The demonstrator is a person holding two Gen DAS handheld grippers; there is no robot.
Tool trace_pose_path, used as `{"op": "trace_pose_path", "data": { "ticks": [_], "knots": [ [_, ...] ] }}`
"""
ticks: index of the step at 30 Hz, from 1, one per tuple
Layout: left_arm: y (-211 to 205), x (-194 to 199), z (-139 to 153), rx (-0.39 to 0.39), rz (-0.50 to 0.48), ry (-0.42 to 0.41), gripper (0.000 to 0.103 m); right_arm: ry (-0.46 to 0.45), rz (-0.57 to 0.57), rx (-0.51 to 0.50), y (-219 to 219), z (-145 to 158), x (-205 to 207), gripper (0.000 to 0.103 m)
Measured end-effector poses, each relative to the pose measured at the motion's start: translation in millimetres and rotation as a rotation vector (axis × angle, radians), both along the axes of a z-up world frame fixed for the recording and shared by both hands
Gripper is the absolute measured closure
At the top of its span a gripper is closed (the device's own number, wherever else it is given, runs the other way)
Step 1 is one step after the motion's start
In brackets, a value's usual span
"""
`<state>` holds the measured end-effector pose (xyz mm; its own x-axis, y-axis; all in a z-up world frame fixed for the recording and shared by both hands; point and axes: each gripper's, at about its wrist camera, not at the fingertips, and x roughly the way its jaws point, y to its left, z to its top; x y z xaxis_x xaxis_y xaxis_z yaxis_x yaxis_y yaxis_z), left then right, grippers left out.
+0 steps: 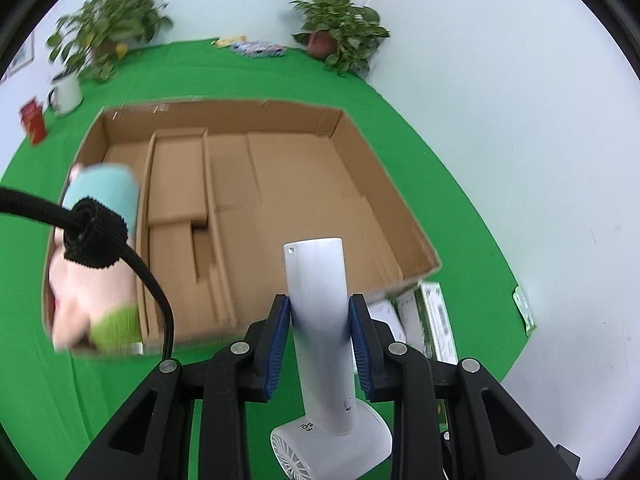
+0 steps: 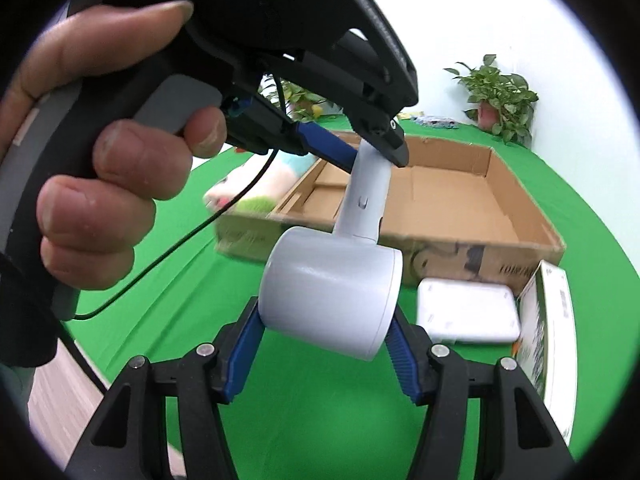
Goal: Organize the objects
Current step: 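Lower the hair dryer into the large box beside the long brown box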
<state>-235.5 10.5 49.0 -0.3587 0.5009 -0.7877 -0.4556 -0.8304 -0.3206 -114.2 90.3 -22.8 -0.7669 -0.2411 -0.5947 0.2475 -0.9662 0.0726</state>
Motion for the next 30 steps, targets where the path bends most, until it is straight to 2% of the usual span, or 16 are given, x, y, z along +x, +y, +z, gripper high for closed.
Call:
{"op": "trace_pose_path", "data": {
  "ticks": [8,15,18,21,25,30],
  "knots": [
    [26.3,-51.5,41.9,0.034,-0.018,0.075,0.076,0.069,-0.011,0.026,22.1,34.1,-49.9,0.045],
    [50.1,-113.1,54.4,-0.008,-0.012,0.055,0.075,0.025,0.004,0.024,37.7,49.1,-100.0,0.045],
    [63.1,-146.1,40.2,-0.027,0.004,0.018,0.075,-0.025,0.016,0.012,39.4,46.4,-117.1,0.045],
    [75.2,-177.3,10.6,-0.073,0.005,-0.042,0.075,-0.124,0.027,-0.015,43.5,30.4,-141.7,0.045],
    [79.4,-207.8,-46.2,-0.086,0.015,-0.164,0.075,-0.263,0.047,-0.025,48.3,-2.3,-164.5,0.045],
    [73.3,-213.0,-98.3,-0.111,0.032,-0.26,0.075,-0.439,0.079,-0.077,51.6,-34.8,-182.8,0.045]
  ]
}}
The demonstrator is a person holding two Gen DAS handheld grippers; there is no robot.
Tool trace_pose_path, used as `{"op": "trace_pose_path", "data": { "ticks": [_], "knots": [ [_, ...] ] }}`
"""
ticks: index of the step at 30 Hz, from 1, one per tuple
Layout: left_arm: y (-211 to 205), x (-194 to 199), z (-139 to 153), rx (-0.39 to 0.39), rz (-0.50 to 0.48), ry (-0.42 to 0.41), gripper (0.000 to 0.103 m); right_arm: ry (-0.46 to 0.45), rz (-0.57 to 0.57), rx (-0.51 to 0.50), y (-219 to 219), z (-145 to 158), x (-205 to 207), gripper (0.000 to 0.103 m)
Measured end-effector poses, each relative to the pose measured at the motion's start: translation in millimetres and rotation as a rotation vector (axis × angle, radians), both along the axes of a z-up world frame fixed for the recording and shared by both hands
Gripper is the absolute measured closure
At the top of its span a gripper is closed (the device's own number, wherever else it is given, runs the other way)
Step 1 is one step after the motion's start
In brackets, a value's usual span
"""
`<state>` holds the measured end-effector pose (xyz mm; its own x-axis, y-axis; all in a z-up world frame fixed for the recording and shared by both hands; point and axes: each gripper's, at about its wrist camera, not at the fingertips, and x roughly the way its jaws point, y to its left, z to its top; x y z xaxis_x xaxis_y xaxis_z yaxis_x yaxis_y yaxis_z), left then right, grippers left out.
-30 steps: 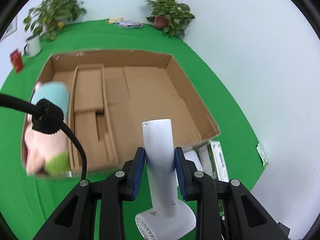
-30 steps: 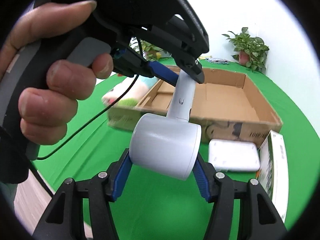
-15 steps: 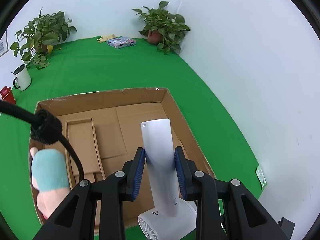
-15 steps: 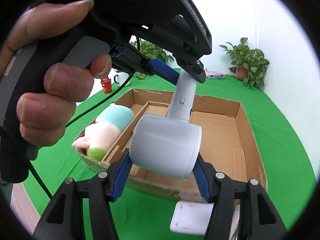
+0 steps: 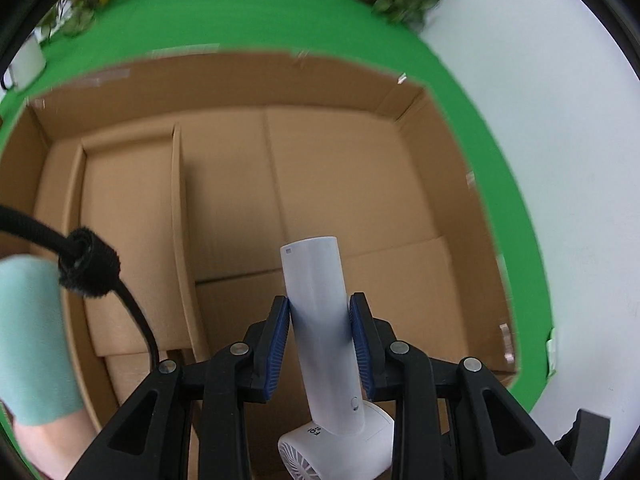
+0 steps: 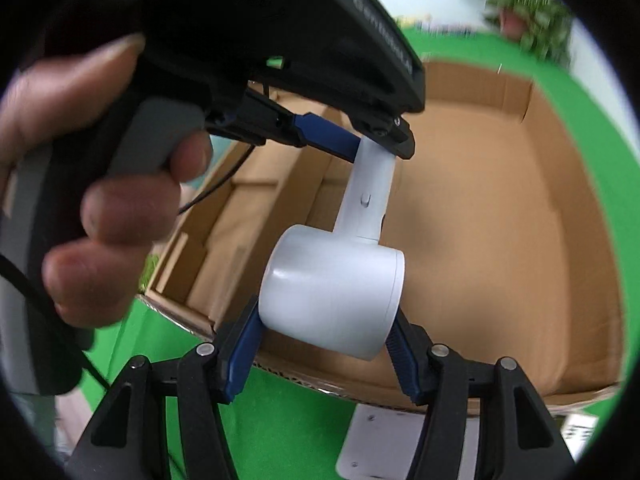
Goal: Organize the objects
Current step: 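Lower the hair dryer into the large box beside the long brown box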
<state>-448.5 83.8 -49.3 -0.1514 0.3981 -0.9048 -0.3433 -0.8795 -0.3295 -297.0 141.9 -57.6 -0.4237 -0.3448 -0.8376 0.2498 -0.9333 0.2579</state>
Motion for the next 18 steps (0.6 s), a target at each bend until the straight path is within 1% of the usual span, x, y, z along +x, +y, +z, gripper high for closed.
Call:
{"op": "trace_pose_path", "data": {
  "ticks": [4,9,12,15,18],
  "knots": [
    [-5.8,-3.5,-15.6,0.0,0.025,-0.017,0.075,-0.059,0.017,-0.011,-4.3,-14.5,-5.7,0.045],
    [-8.6,-7.8,-19.7,0.002,0.025,-0.015,0.076,-0.102,0.023,-0.035,-5.6,-20.0,-8.9,0.043],
    [-12.0,-0.2,-20.3,0.006,0.023,-0.013,0.076,-0.108,0.042,-0.064,-1.9,-20.7,-7.6,0.042],
    [-11.0,8.3,-21.9,-0.01,0.012,-0.026,0.08,-0.105,0.059,-0.102,5.9,-17.2,-3.6,0.043],
    [-16.3,11.1,-17.8,0.03,0.011,-0.038,0.08,-0.099,0.071,-0.132,17.6,-10.1,3.7,0.043]
  ]
}}
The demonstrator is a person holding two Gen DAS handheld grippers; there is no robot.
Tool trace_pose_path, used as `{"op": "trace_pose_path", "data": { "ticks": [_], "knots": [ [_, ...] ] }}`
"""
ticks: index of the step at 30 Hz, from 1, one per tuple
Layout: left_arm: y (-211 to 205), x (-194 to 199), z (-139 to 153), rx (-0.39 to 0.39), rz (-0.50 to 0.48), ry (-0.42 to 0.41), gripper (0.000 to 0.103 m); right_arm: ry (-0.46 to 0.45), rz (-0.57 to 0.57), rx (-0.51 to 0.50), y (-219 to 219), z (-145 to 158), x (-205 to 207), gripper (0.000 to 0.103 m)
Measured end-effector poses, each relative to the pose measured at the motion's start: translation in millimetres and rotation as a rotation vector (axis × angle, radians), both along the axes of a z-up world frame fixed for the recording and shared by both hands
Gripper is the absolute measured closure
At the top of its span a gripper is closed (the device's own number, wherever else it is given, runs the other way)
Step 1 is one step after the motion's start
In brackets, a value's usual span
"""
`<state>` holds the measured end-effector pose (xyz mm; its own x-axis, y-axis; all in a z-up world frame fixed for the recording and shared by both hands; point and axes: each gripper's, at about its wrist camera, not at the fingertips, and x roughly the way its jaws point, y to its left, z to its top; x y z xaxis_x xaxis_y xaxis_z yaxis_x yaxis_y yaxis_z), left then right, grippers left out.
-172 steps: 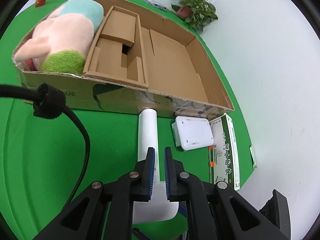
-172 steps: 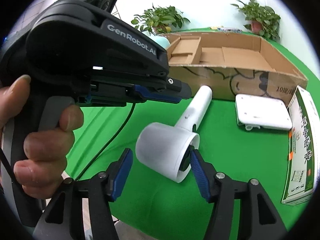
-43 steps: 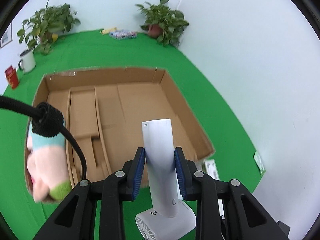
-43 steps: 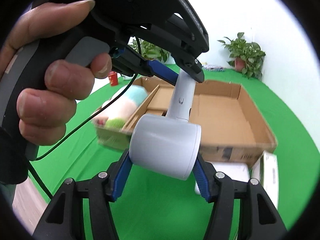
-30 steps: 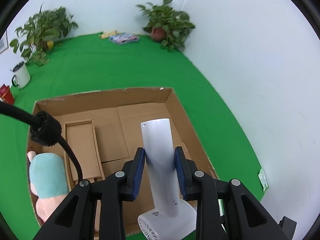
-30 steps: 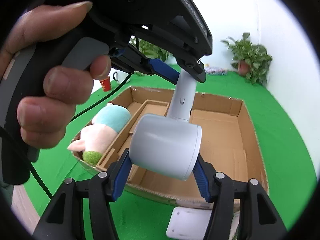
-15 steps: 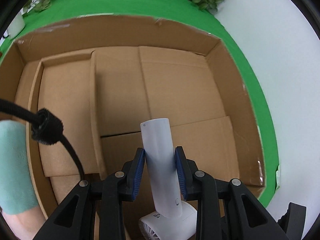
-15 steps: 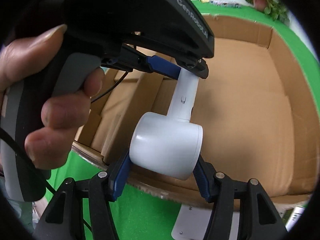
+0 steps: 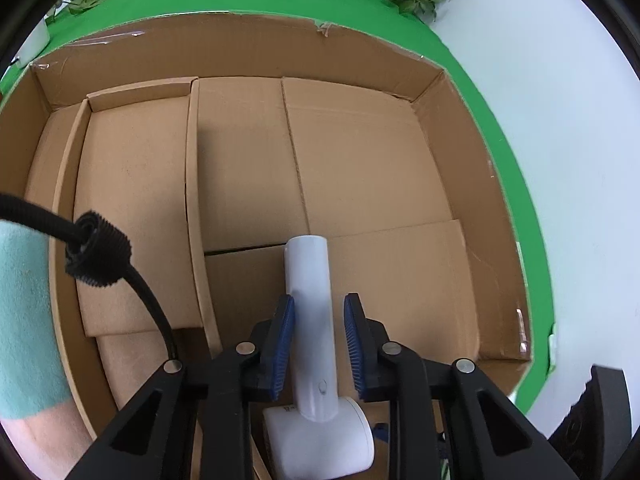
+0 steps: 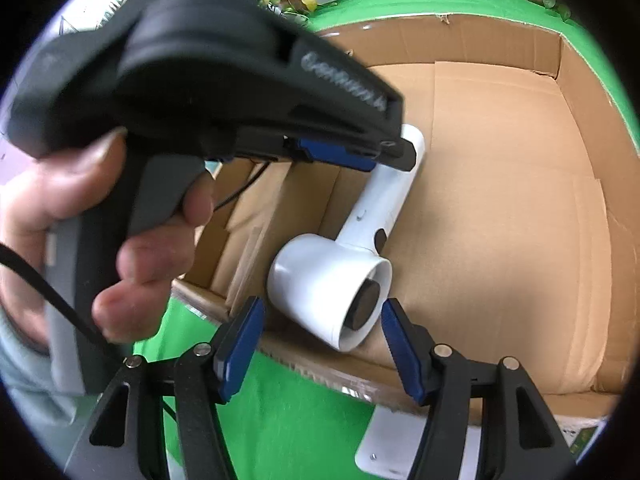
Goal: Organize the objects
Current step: 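Lower the hair dryer into the large box beside the long brown box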
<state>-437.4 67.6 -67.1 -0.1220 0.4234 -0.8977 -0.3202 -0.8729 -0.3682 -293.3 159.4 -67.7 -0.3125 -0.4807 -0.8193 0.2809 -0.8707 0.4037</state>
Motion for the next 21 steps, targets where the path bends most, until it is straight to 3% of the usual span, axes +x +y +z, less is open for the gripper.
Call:
{"op": "trace_pose_path", "data": {
  "ticks": [10,16,21],
  "knots": [
    [-28.2,8.0,40.5,0.029,0.025,0.094,0.08,-0.014,-0.136,-0.104,38.1,-4.2,-5.7,0.045],
    [-46.1,17.6,58.9,0.019,0.047,0.154,0.079,-0.037,-0.175,-0.05,25.5,-11.4,-31.9,0.054],
    [-54.2,20.9,54.5,0.017,0.06,0.157,0.079,-0.066,-0.142,0.023,3.3,-6.4,-47.7,0.072]
  ]
}}
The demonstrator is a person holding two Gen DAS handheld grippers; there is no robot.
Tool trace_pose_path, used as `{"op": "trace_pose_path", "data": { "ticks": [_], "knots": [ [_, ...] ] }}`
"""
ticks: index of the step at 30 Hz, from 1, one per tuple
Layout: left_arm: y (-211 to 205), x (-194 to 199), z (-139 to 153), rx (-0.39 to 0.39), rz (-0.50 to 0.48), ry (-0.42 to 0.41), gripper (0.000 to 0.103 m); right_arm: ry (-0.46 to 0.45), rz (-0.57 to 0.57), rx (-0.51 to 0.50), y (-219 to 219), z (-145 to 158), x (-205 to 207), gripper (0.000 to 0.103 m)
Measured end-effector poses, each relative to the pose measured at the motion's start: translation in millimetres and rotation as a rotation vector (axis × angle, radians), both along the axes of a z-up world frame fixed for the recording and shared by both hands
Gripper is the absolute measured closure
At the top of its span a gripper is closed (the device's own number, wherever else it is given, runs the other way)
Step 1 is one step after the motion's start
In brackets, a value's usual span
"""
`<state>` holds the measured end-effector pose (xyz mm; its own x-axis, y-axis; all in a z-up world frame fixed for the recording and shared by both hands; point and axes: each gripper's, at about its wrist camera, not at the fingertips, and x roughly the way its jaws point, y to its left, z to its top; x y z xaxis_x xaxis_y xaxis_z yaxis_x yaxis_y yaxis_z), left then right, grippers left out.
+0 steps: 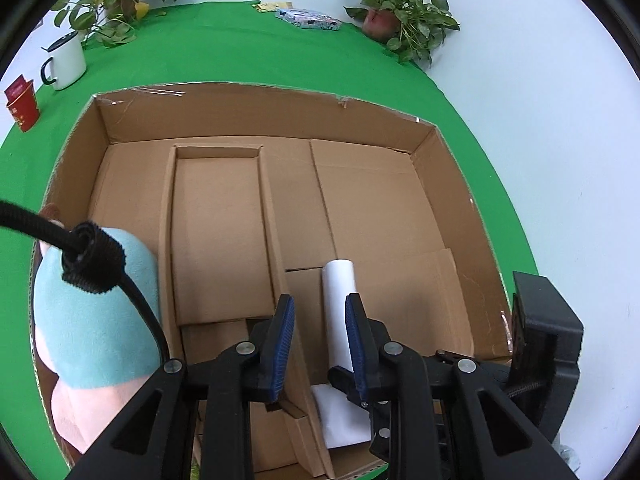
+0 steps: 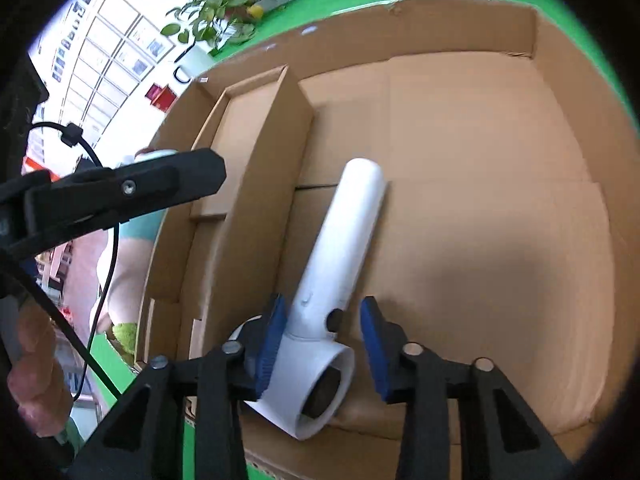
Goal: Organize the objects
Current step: 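Lower the hair dryer into the large box beside the long brown box, then open both grippers, release the hair dryer and withdraw from the box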
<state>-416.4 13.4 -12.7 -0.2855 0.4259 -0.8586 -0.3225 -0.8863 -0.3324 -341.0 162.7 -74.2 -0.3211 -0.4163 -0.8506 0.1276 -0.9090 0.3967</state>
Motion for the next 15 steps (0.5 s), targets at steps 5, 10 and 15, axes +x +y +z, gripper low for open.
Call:
{"op": "trace_pose_path", "data": {
  "ticks": [5,10,15],
  "knots": [
    [-1.4,-1.4,-8.8,0.007,-0.001,-0.008,0.079,0.012,0.064,0.033,-13.7,-4.6,-1.4,0.074],
    [-2.9,-0.9,-10.2,0.008,0.001,-0.006,0.079,0.017,0.068,0.054,-18.1,-3.1,0.7,0.075],
    [-6.0,4.1,-8.4,-0.03,0.038,0.031,0.078,0.016,0.053,0.046,-15.3,-3.3,1.7,0.074]
  ]
}}
